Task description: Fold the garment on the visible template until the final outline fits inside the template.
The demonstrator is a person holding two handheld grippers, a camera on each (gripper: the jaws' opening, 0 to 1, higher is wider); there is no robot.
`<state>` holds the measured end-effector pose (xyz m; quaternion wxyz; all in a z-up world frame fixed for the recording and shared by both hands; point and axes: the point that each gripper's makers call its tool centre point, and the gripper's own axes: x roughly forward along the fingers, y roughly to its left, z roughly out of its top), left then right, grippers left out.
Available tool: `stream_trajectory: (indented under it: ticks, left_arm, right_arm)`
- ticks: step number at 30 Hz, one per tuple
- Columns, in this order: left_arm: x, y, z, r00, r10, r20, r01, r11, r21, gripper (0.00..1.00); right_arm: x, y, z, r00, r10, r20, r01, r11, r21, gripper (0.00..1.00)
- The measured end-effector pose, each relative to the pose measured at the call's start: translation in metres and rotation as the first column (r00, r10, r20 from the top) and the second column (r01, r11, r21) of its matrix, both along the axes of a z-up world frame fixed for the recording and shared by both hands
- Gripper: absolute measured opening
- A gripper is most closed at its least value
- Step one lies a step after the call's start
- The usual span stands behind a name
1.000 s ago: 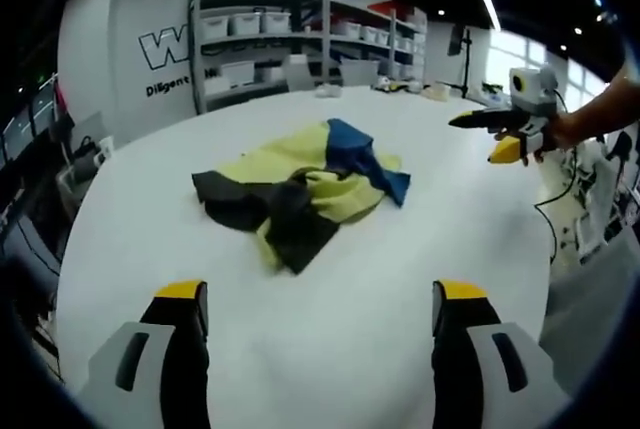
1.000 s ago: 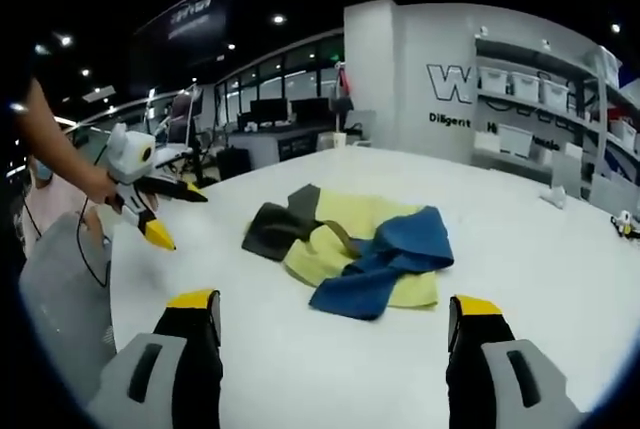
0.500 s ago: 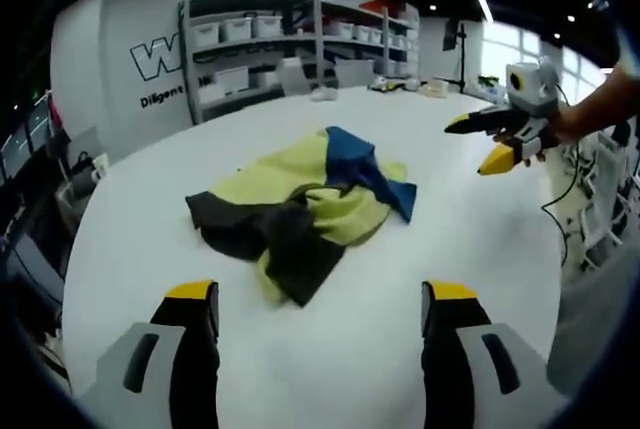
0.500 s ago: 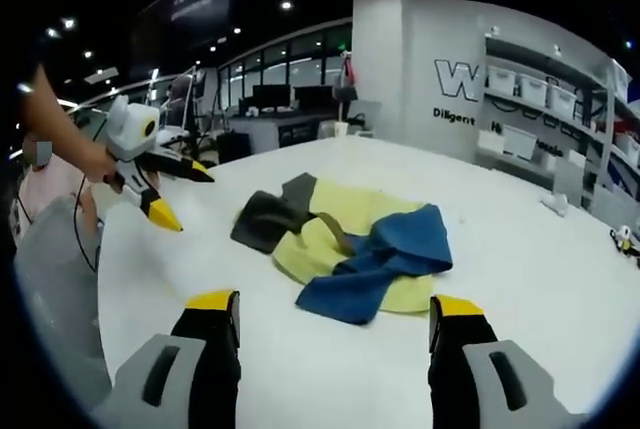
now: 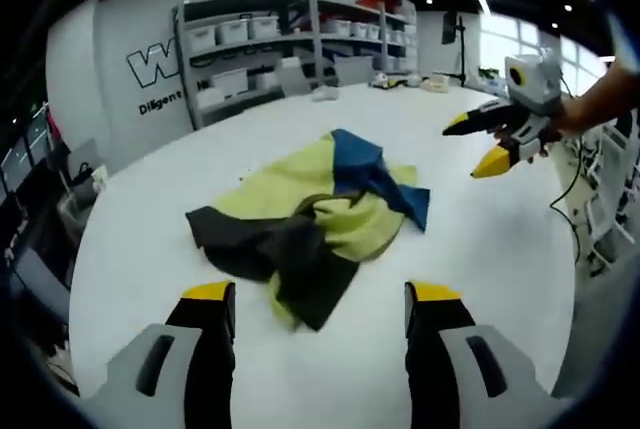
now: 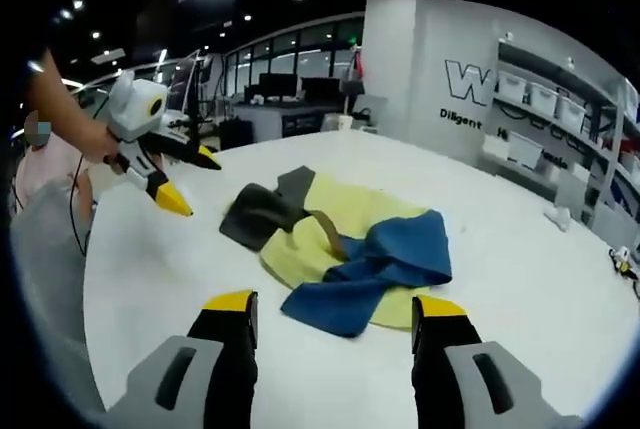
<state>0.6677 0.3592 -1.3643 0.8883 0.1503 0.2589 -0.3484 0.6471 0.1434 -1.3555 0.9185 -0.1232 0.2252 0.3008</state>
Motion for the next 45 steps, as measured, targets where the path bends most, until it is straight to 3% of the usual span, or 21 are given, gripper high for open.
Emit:
stream_trajectory:
  ticks: [27, 33, 45]
  left_arm:
    - [0.053, -0.019, -0.010, 0.997, -0.054, 0.047, 0.050, 0.996, 0.080, 0.38]
    - [0.070, -0.020, -0.011, 0.996, -0.058, 0.061, 0.052, 0.994, 0.096, 0.35]
    - [0.095, -0.024, -0.023, 0.991, -0.107, 0.084, 0.089, 0.978, 0.190, 0.25]
  right_arm:
    - [0.053, -0.005, -0.015, 0.999, 0.029, 0.032, -0.025, 0.992, -0.122, 0.30]
    - [0.065, -0.002, -0.022, 0.998, 0.047, 0.032, -0.042, 0.989, -0.139, 0.29]
    - [0.090, 0.008, -0.031, 0.996, 0.089, 0.033, -0.082, 0.981, -0.174, 0.26]
